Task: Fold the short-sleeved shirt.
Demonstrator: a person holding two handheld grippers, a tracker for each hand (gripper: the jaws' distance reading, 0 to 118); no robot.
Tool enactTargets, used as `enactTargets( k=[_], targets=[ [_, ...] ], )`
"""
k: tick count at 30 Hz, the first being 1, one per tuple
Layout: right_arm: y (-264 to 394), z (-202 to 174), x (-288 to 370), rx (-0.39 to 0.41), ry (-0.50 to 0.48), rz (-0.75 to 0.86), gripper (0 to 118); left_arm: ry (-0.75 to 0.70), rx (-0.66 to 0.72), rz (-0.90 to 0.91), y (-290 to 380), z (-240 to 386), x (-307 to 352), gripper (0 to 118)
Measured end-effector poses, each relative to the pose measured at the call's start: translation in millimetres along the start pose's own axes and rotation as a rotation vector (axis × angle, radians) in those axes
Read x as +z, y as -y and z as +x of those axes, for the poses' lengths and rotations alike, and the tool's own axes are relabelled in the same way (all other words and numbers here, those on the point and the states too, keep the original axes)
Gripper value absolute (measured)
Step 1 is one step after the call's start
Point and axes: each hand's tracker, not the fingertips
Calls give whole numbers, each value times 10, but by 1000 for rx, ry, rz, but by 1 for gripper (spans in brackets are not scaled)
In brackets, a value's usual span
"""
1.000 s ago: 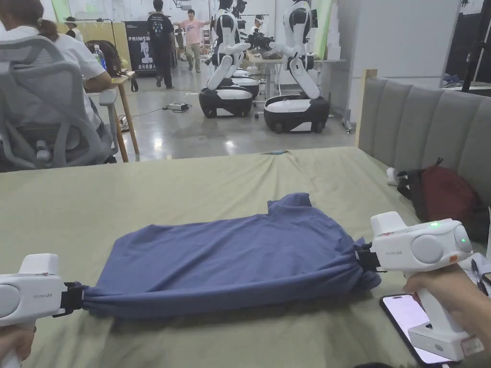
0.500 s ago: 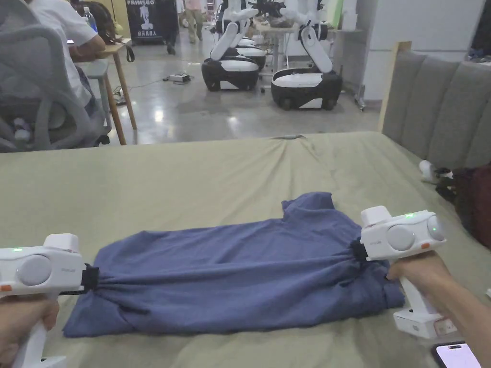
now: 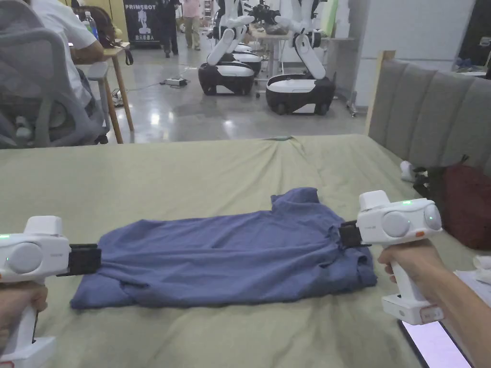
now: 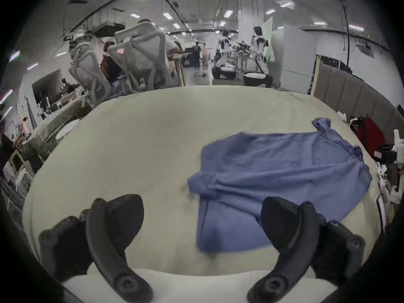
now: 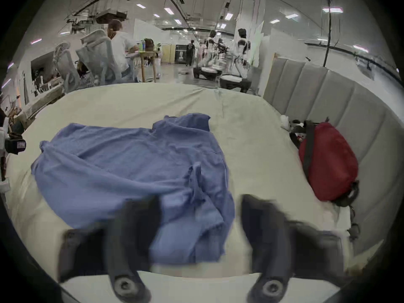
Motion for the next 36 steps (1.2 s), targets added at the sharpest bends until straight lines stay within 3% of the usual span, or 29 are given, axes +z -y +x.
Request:
enactTargets(
  k=[1, 2, 3, 4, 9, 15, 16, 17, 18, 19, 20, 21, 22, 24, 29, 30, 32, 34, 35, 36],
  targets=[
    [54, -19, 105, -2, 16, 9, 18, 4, 4, -2, 60, -9, 115, 92],
    [149, -49, 224, 1, 46, 15, 4, 7, 6, -1, 122, -14, 232, 70],
    [204, -64, 318, -1, 57, 20, 3, 1, 11, 4, 182, -16, 325, 25],
    [256, -67, 425, -10, 55, 24, 2, -10, 22, 9, 257, -20, 398, 0],
    [416, -175, 1022, -45, 35, 54, 0, 4, 72, 45, 407, -58, 770, 0],
    [409, -101, 1042, -59, 9, 62, 0, 27, 60, 63, 397, -29, 806, 3],
    [397, -97, 1026, -58, 5, 62, 0, 30, 60, 61, 405, 12, 770, 20],
    [382, -89, 991, -58, 4, 63, 0, 28, 58, 55, 389, 35, 693, 50],
    [418, -132, 1026, -54, 8, 72, 0, 24, 56, 45, 375, 54, 598, 50],
    [404, -127, 987, -53, 7, 69, 0, 15, 54, 28, 367, 71, 478, 62],
    [385, -114, 939, -57, 4, 65, 0, -11, 54, -9, 380, 84, 320, 85],
    [369, -106, 896, -59, 1, 62, 0, -16, 51, -30, 383, 89, 210, 118],
    [374, -149, 883, -57, 2, 63, 0, -18, 47, -13, 371, 101, 106, 116],
    [341, -151, 768, -50, -4, 51, 0, 17, 61, -63, 372, 89, -109, 98],
    [291, -165, 451, -44, -4, 11, 0, -1, 80, -123, 459, 118, -500, 97],
    [292, -178, 396, -38, -5, 2, 0, -8, 67, -137, 478, 133, -556, 92],
    [278, -200, 277, -29, 5, -19, 0, -25, 53, -156, 519, 172, -616, 65],
    [297, -186, 124, -24, 6, -33, 0, -52, 71, -132, 543, 216, -614, 53],
    [298, -189, 68, -26, 6, -41, 0, -57, 79, -123, 526, 243, -585, 40],
    [300, -192, 22, -31, 7, -46, 0, -75, 78, -108, 519, 266, -560, 14]
  ],
)
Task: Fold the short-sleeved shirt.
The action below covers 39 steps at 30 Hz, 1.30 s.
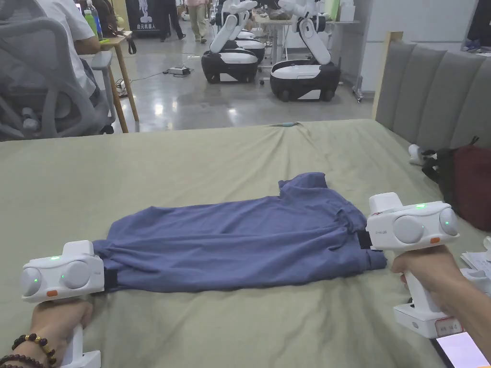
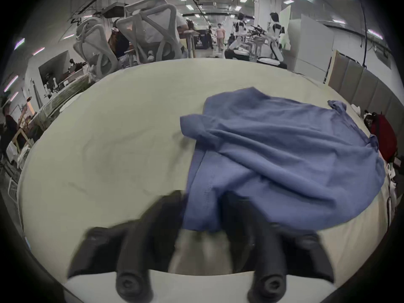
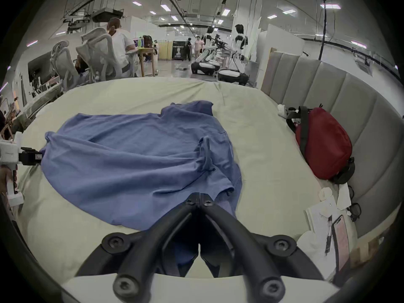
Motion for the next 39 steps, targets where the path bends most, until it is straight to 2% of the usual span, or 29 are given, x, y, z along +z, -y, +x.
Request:
enactTargets(
  k=[1, 2, 3, 4, 6, 7, 8, 10, 11, 14, 15, 17, 18, 19, 20, 22, 23, 25, 28, 33, 39],
  targets=[
    [-3, -4, -49, -9, 4, -8, 0, -3, 8, 10, -6, 17, 14, 7],
    [36, -51, -45, -18, 12, -16, 0, 31, 35, 10, -22, 40, 30, 7],
    [39, -53, -82, -28, 18, -21, 12, -9, 30, 1, -30, 82, 36, 7],
    [33, -46, -127, -45, 29, -28, 40, -22, 14, -5, -46, 103, 9, 7],
    [50, -65, -197, -69, 30, -74, 114, -64, -33, 10, -37, 168, 17, 7],
    [56, -68, -266, -73, 45, -100, 118, -69, -39, 5, -36, 200, 16, 7],
    [59, -68, -327, -73, 51, -98, 118, -80, -45, 4, -36, 223, -1, 7],
    [80, -112, -384, -89, 60, -96, 103, -88, -58, 6, -24, 256, -5, 7],
    [82, -99, -446, -111, 61, -111, 97, -90, -58, 6, -11, 262, 5, 7],
    [151, -50, -623, -208, 83, -163, 91, -87, -49, 0, 4, 241, 15, 7],
    [170, -19, -688, -241, 81, -171, 82, -83, -45, -1, 3, 228, 13, 7],
    [210, 18, -775, -261, 38, -174, 59, -79, -41, -3, -1, 217, 11, 7],
    [231, -17, -715, -249, 55, -159, 52, -78, -42, -3, 0, 216, 16, 7],
    [202, -49, -679, -241, 74, -147, 38, -78, -48, -3, -1, 218, 18, 7],
    [163, -68, -648, -243, 2, -117, 11, -79, -53, -1, -3, 221, 25, 7],
    [141, -154, -547, -214, 81, -151, 9, -87, -62, 4, 9, 225, 86, 7],
    [138, -174, -495, -168, 57, -117, 9, -91, -66, 12, 17, 220, 140, 7],
    [142, -195, -352, -165, 75, -103, 9, -91, -66, 36, 27, 211, 284, 7],
    [161, -174, -74, -181, 44, -84, 9, -72, -60, 71, 61, 151, 567, 7],
    [364, -137, 523, -119, 48, -36, 9, -81, -76, 118, 288, 11, 1094, 7],
    [845, -126, 891, -77, 1, -113, 9, -69, -98, 68, 759, -86, 1360, 7]
  ],
)
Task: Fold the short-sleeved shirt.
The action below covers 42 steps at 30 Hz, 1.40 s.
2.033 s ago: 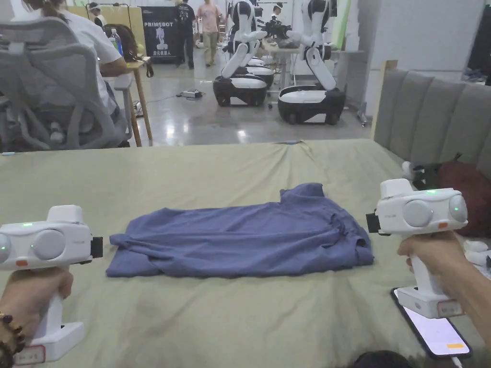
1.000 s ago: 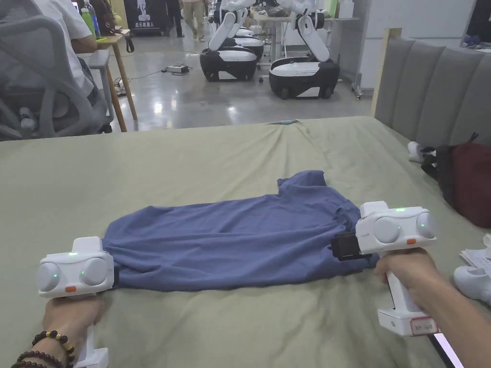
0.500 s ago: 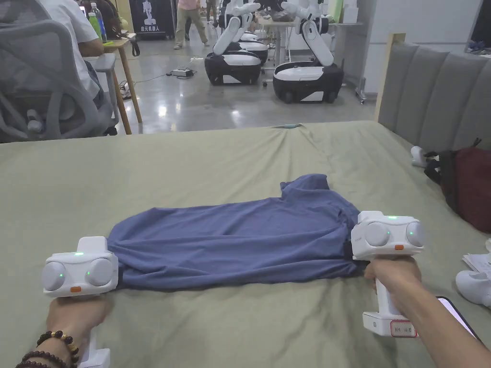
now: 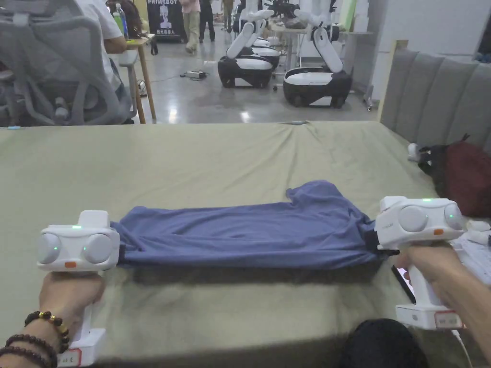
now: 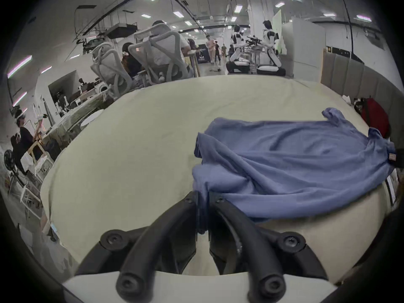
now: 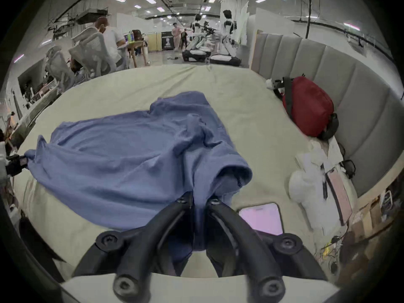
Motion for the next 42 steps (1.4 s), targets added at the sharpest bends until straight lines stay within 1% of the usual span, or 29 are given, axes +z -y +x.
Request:
enactTargets(
  k=[2, 3, 4, 5, 6, 7, 8, 9, 10, 11, 12, 14, 15, 16, 17, 18, 19, 20, 21, 25, 28, 29, 31, 32, 34, 36, 39, 41, 42],
  targets=[
    [140, -20, -96, 21, -6, -71, 10, -3, -23, -41, 130, 58, -84, 7],
    [135, -3, -121, 7, -27, -128, 10, -2, -16, -54, 176, 77, -118, 7],
    [127, 56, -84, -85, -50, -118, 10, -5, -15, -73, 220, 97, -149, 7],
    [127, 64, -55, -76, -48, -89, 11, -23, -65, -91, 200, 142, -161, 7],
    [128, 45, -31, -47, -36, -86, 18, -34, -76, -58, 169, 153, -125, 13],
    [92, 127, -152, 5, 0, -105, 34, -24, -53, -57, 136, 129, -100, 29],
    [84, 121, -125, 22, 10, -116, 62, 13, 14, -57, 81, 80, -78, 61],
    [89, 129, -79, 10, -3, -96, 100, 29, 52, -75, 30, 57, -71, 104],
    [86, 141, -5, 1, -25, -35, 116, 27, 77, -75, -9, 31, -51, 118],
    [5, 169, 21, -17, -44, 15, 118, 4, 63, -22, -55, -11, 17, 110],
    [-17, 173, 54, -28, -46, 30, 117, 14, 52, 0, -75, -18, 42, 108],
    [-85, 172, 104, -46, -37, 20, 112, -23, 22, 1, -170, 36, 30, 111],
    [-127, 155, 137, -53, -37, 22, 103, -24, 26, 2, -200, 34, 43, 111],
    [-154, 154, 166, -63, -38, 42, 85, -18, 29, 7, -232, 16, 55, 110],
    [-188, 149, 187, -60, -38, 66, 58, 0, 42, 22, -270, 22, 135, 102],
    [-220, 143, 188, -56, -32, 79, 9, 13, 52, 36, -308, 14, 153, 78],
    [-263, 112, 188, -56, -19, 84, 0, 14, 58, 47, -358, 13, 163, 45],
    [-299, 111, 184, -55, -12, 91, 0, 7, 56, 49, -404, 16, 141, 11],
    [-339, 110, 165, -50, -13, 96, 0, 3, 56, 58, -449, 6, 94, 0],
    [-475, 29, 120, -41, -32, 114, 0, -12, 34, 96, -636, 7, -5, 0],
    [-657, -2, -62, -41, -46, 116, 0, 8, 69, 64, -828, -24, -242, 0],
    [-709, -13, -130, -39, -46, 113, 0, 7, 71, 46, -939, -21, -422, 12],
    [-818, -53, -254, -32, -44, 108, 0, 0, 78, 41, -1089, -15, -682, 95],
    [-865, -64, -325, -28, -43, 102, 0, 4, 86, 34, -1166, -19, -854, 118],
    [-937, -77, -456, -27, -42, 93, 0, 18, 123, 25, -1255, -29, -1114, 118],
    [-1029, -89, -604, -32, -53, 79, 0, -21, 139, -5, -1346, -11, -1399, 103],
    [-1146, -111, -855, -35, -46, 52, 0, -34, 162, -97, -1379, 61, -1791, 104],
    [-1212, -119, -985, -34, -36, 41, 0, -26, 165, -102, -1379, 126, -1942, 104],
    [-1258, -113, -1053, -33, -34, 38, 0, -20, 159, -104, -1367, 163, -1997, 102]
  ],
)
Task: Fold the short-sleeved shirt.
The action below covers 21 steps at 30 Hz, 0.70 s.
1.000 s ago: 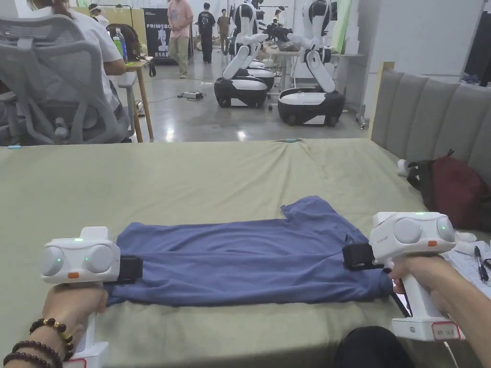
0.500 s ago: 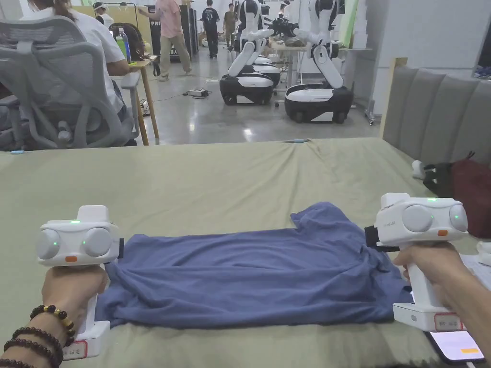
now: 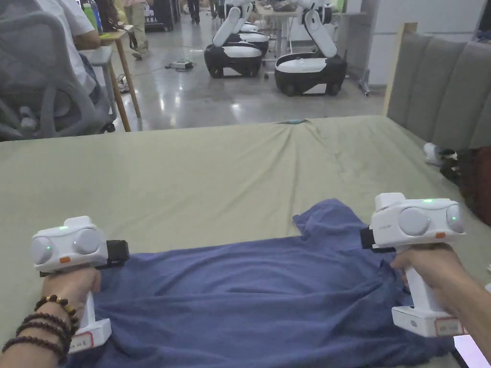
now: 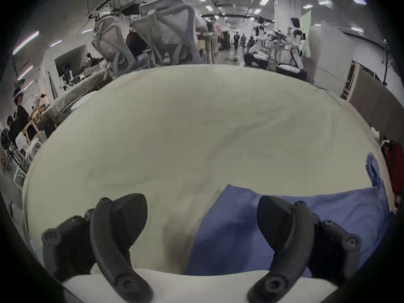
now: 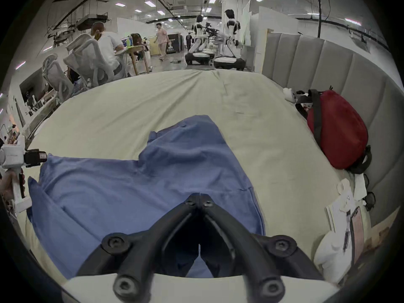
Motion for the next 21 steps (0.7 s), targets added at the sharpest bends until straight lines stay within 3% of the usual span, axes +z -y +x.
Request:
enactTargets(
  k=[2, 5, 6, 7, 8, 9, 10, 12, 17, 19, 20, 21],
  targets=[
    [-116, 11, -153, 4, 9, -9, 0, -36, -25, -21, 27, 81, -110, 96],
    [-291, 42, -305, -4, 12, -10, 1, 38, -57, -18, 80, 170, -131, 50],
    [-351, 64, -346, -17, 6, -6, 10, 12, -76, -5, 68, 211, -91, 27],
    [-416, 76, -398, -25, 8, 2, 31, 21, -125, 9, 49, 230, -67, 1],
    [-481, 83, -458, -21, 8, 6, 65, 45, -149, 7, 37, 264, -52, 1],
    [-519, 69, -493, -14, 12, 8, 106, 17, -147, 1, 23, 295, -49, 1],
    [-565, 69, -570, -6, 20, 2, 118, 13, -152, -4, 14, 304, -56, 1],
    [-665, 83, -669, -9, 36, 16, 105, 17, -133, -7, 10, 261, -94, 1],
    [-706, 123, -962, -62, 70, -74, 99, 26, -108, -16, 3, 239, -142, 1],
    [-587, 147, -1098, -79, 125, -137, 76, 26, -119, -18, -6, 253, -156, 2],
    [-500, 141, -1189, -56, 180, -214, 75, 25, -127, -19, -18, 265, -168, 2],
    [-415, 164, -1281, -62, 145, -200, 75, 25, -132, -17, -24, 274, -178, 2]
  ],
)
